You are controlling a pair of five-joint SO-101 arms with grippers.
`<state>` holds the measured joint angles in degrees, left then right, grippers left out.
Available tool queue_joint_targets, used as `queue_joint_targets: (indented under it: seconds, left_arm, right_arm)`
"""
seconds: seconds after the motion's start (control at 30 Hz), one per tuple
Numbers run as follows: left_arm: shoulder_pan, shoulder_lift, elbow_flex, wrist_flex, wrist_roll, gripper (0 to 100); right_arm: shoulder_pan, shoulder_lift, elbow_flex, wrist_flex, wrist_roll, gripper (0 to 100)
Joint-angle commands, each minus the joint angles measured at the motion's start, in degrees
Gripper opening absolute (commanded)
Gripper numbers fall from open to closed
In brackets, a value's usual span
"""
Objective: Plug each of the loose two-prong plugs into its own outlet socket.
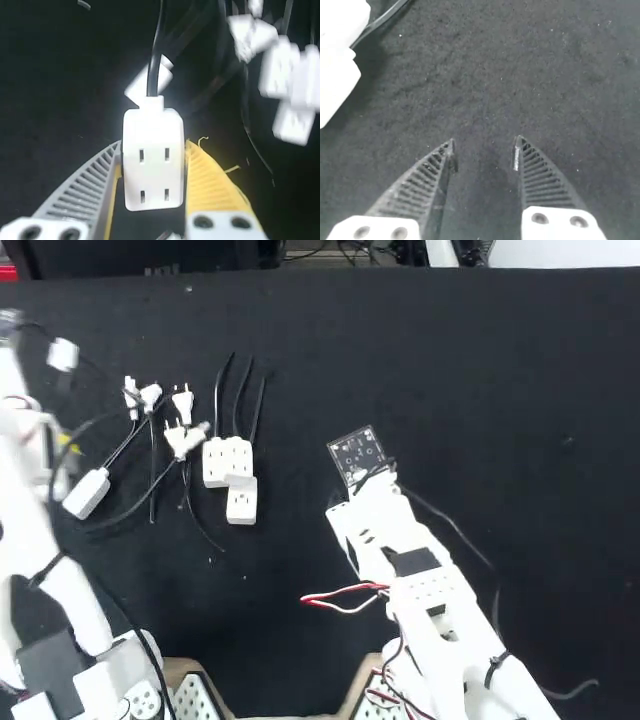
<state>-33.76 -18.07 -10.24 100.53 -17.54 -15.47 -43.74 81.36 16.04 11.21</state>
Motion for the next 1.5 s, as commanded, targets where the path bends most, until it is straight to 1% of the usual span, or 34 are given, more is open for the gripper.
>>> queue_joint_targets:
  seconds: [0.0, 0.03, 0.1, 0.17, 0.3, 0.4, 0.47, 0.57, 0.7, 0.8, 0.87, 0.97, 1.03, 1.07, 1.13, 1.2, 1.27, 1.3, 1.37, 1.47]
  left_arm:
    - [-2.8, -0.9, -9.9, 0.3, 0.5, 3]
    - [-2.0, -0.9, -9.9, 0.3, 2.1, 3]
    - [1.3, -0.9, -9.2, 0.4, 5.6, 3]
    - [6.6, -0.9, -6.7, 0.4, 7.1, 3]
    - [21.5, -0.9, 0.5, 0.2, 7.1, 3]
    - [33.1, -0.3, 5.1, -1.8, 7.2, 3]
    - [40.1, -0.3, 10.4, -6.2, 7.2, 3]
    - [49.4, -0.3, 20.9, -15.2, 7.1, 3]
    - [57.5, -0.4, 34.6, -29.3, 7.0, 3]
    - [59.9, -0.2, 42.4, -39.4, 7.3, 4]
    - [60.3, -0.2, 46.4, -44.7, 7.5, 7]
    - [60.3, -0.2, 50.0, -47.6, 8.6, 21]
    - [60.3, -0.3, 51.0, -47.4, 12.4, 29]
    - [59.9, -0.8, 51.5, -47.4, 14.2, 32]
    - [58.7, -0.9, 50.6, -46.5, 15.8, 30]
    - [56.6, -0.9, 47.7, -43.7, 15.8, 28]
    - [53.8, -0.3, 45.0, -41.2, 15.8, 27]
    - [52.1, -0.2, 44.4, -41.3, 15.8, 27]
    - [48.0, -0.1, 44.4, -44.4, 16.3, 27]
    - [43.9, 1.0, 47.8, -54.3, 17.6, 27]
  right_arm:
    - [-0.3, -1.7, -0.3, -1.2, -0.1, 17.0]
    - [0.3, -1.8, -0.4, -1.2, -0.1, 17.0]
    - [3.5, -1.9, -1.0, -1.2, -0.5, 17.0]
    - [8.3, -1.9, -2.2, -1.2, -1.6, 17.0]
    - [17.1, -1.9, -3.4, -1.2, -11.6, 17.0]
    - [20.9, -1.9, -3.6, -1.5, -14.4, 17.0]
    - [22.2, -1.9, -3.6, -1.6, -14.6, 17.0]
    - [23.4, -1.9, -3.6, -1.7, -14.6, 17.0]
    - [24.8, -1.8, -4.6, -1.7, -14.7, 17.0]
    - [24.7, -1.8, -4.5, -1.7, -14.7, 17.0]
    - [24.7, -1.8, -4.5, -1.7, -14.7, 17.0]
    - [24.6, -1.8, -4.6, -1.7, -14.7, 17.0]
    - [24.5, -1.8, -4.6, -1.7, -14.7, 17.0]
    - [24.5, -1.8, -4.6, -1.7, -14.7, 17.0]
    - [24.5, -1.8, -4.6, -1.7, -14.7, 17.0]
    - [23.6, -1.8, -4.5, -1.7, -14.5, 17.0]
    - [22.3, -1.8, -4.4, -1.6, -14.2, 17.0]
    - [22.1, -1.7, -4.4, -1.5, -14.2, 17.0]
    - [22.0, -1.7, -4.4, -1.5, -14.2, 17.0]
    - [21.9, -1.7, -4.4, -1.5, -14.2, 17.0]
